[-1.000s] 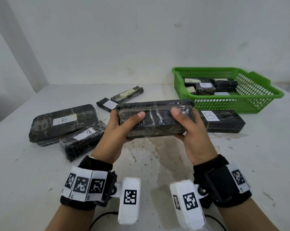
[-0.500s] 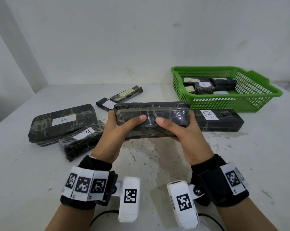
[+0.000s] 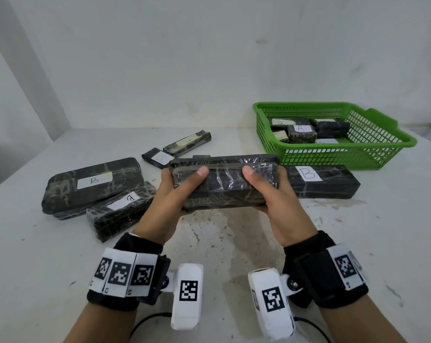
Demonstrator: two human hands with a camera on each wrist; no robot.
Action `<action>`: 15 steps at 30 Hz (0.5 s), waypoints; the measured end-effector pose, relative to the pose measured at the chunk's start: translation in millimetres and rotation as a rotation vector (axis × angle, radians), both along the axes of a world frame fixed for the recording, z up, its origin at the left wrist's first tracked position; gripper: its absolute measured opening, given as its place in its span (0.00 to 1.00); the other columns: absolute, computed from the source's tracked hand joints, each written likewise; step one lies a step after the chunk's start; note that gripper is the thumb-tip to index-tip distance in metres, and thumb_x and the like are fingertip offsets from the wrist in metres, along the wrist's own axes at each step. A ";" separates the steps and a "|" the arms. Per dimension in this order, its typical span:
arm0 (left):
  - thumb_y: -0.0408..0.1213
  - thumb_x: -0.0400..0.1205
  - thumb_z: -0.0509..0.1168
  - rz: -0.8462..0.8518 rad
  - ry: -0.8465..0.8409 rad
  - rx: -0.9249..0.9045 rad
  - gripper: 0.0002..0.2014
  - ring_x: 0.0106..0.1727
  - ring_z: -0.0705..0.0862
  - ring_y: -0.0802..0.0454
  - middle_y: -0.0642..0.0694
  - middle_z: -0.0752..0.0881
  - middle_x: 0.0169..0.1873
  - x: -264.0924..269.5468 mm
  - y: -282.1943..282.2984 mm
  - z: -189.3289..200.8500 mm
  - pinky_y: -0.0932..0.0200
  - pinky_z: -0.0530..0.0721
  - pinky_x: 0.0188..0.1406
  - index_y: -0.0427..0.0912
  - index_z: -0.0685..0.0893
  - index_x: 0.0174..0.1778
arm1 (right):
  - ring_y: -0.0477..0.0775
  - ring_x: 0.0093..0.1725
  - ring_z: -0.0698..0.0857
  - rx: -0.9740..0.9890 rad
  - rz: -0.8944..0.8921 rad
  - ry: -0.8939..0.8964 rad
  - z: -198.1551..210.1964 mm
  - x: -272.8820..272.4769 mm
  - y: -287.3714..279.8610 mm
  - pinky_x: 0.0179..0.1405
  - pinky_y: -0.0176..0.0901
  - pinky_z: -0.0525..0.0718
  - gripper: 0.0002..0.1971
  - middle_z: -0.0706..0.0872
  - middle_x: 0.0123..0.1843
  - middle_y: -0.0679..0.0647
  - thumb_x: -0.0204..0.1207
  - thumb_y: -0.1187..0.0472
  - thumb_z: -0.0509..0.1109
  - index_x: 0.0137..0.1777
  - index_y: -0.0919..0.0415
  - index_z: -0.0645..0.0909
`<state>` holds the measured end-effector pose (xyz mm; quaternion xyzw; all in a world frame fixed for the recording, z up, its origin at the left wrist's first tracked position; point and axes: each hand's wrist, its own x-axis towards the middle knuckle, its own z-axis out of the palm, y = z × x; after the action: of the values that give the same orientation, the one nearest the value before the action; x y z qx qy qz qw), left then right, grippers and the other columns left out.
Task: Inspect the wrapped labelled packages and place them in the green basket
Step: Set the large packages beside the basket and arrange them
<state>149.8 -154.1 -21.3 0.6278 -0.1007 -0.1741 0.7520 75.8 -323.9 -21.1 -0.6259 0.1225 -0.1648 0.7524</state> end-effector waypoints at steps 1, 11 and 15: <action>0.57 0.68 0.75 -0.024 0.001 -0.009 0.44 0.59 0.90 0.51 0.46 0.88 0.63 -0.8 -0.3 1.0 0.39 0.86 0.62 0.44 0.69 0.77 | 0.48 0.70 0.81 0.009 0.001 -0.004 2.2 -1.1 -1.1 0.79 0.56 0.72 0.42 0.82 0.69 0.43 0.58 0.42 0.78 0.73 0.41 0.66; 0.56 0.76 0.67 0.005 -0.001 -0.042 0.29 0.63 0.87 0.49 0.49 0.89 0.60 -0.7 1.1 5.0 0.35 0.82 0.65 0.48 0.74 0.71 | 0.49 0.77 0.75 -0.051 0.038 -0.009 5.1 -0.8 -1.7 0.80 0.63 0.69 0.41 0.77 0.77 0.45 0.66 0.28 0.68 0.76 0.44 0.65; 0.68 0.77 0.62 -0.034 0.019 -0.066 0.38 0.68 0.85 0.44 0.44 0.87 0.66 -1.0 4.4 6.7 0.37 0.83 0.63 0.47 0.74 0.77 | 0.49 0.77 0.75 -0.076 0.058 -0.008 1.9 0.9 -4.1 0.80 0.63 0.68 0.33 0.76 0.77 0.44 0.65 0.27 0.67 0.69 0.34 0.67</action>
<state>148.8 -149.7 -14.5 0.5990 -0.1098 -0.1896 0.7702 76.7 -328.0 -19.2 -0.6565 0.0948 -0.1498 0.7332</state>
